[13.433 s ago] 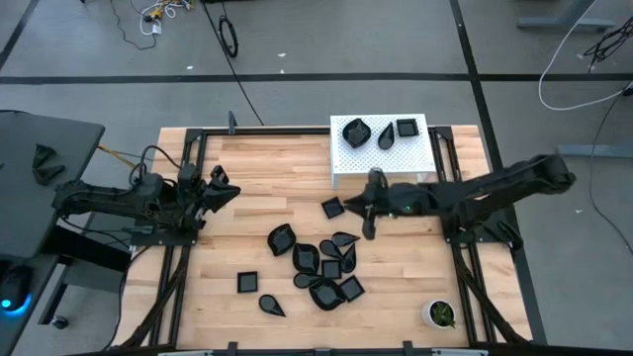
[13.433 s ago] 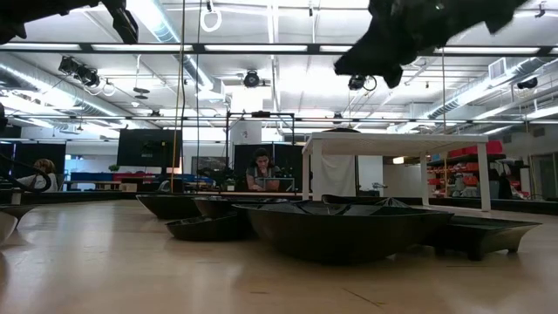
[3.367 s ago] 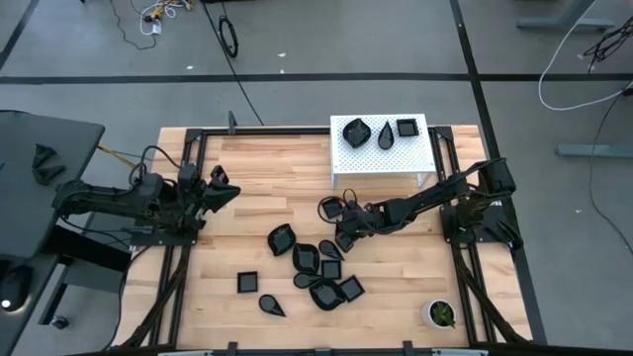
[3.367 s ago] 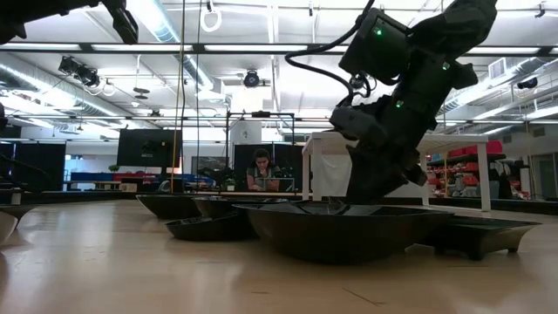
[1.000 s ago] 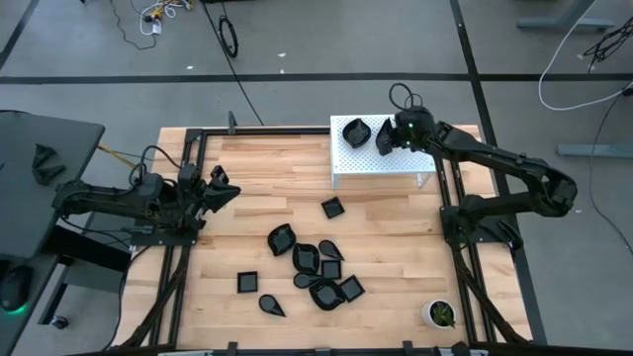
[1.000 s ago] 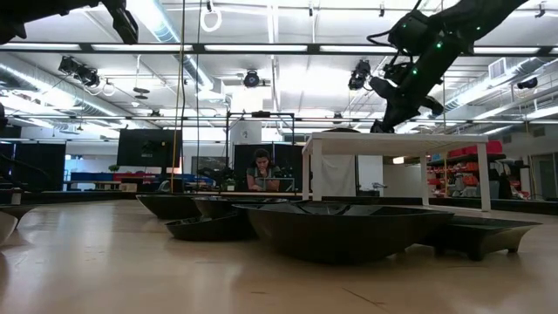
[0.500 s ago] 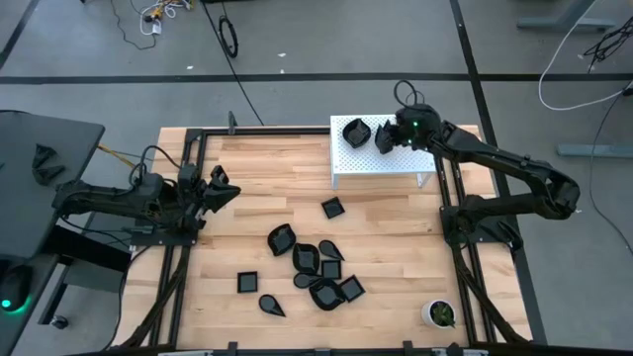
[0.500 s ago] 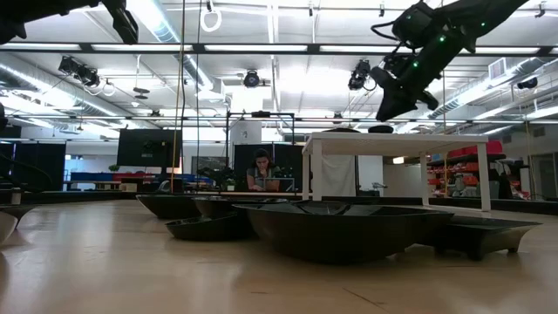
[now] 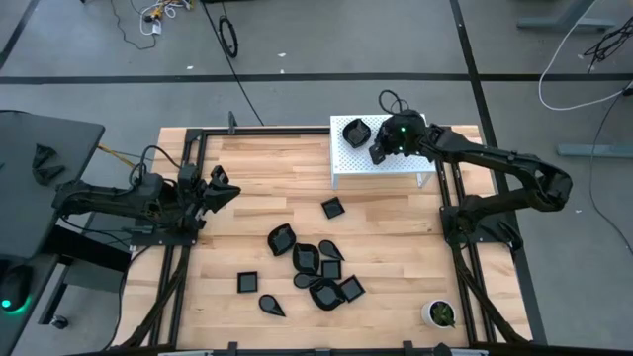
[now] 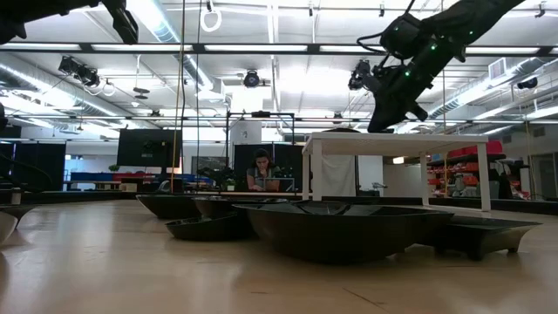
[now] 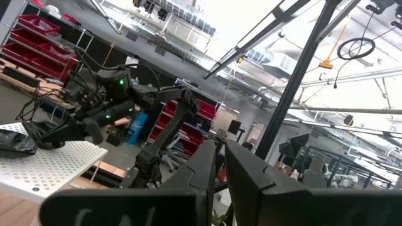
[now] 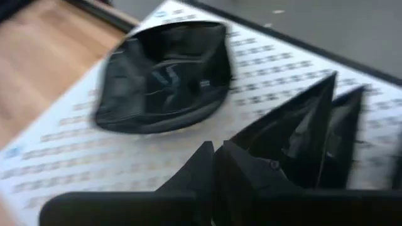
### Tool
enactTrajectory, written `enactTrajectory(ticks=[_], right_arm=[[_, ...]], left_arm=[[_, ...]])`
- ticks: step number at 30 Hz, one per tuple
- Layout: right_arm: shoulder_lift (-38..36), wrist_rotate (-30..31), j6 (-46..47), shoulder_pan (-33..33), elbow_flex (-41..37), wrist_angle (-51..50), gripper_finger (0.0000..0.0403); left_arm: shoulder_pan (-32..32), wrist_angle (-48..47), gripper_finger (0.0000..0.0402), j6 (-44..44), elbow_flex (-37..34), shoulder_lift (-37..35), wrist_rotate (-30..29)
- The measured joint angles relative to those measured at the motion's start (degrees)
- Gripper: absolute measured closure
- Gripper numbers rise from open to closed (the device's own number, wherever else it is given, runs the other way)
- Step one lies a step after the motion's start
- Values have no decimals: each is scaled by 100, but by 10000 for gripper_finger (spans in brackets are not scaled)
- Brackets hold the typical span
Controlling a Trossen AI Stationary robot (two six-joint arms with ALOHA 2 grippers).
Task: Pick & Place Mini shaped plates
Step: Stack the drop shaped plate on top of the drop shaped plates on the shelf
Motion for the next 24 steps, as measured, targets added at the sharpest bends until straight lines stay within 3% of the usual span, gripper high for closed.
enactTrajectory(ticks=[5, 10, 17, 24], right_arm=[[-28, 470, -4, 0, 0, 11, 365], [-70, 451, -77, 33, 0, 111, 365], [-89, -480, -93, 103, 0, -6, 365], [-85, 429, -8, 44, -2, -443, 365]], left_arm=[[-1, -2, 360, 0, -2, 0, 2], [0, -1, 360, 0, -2, 0, 0], [-1, -2, 360, 0, -2, 0, 0], [-1, -2, 360, 0, 0, 0, 2]])
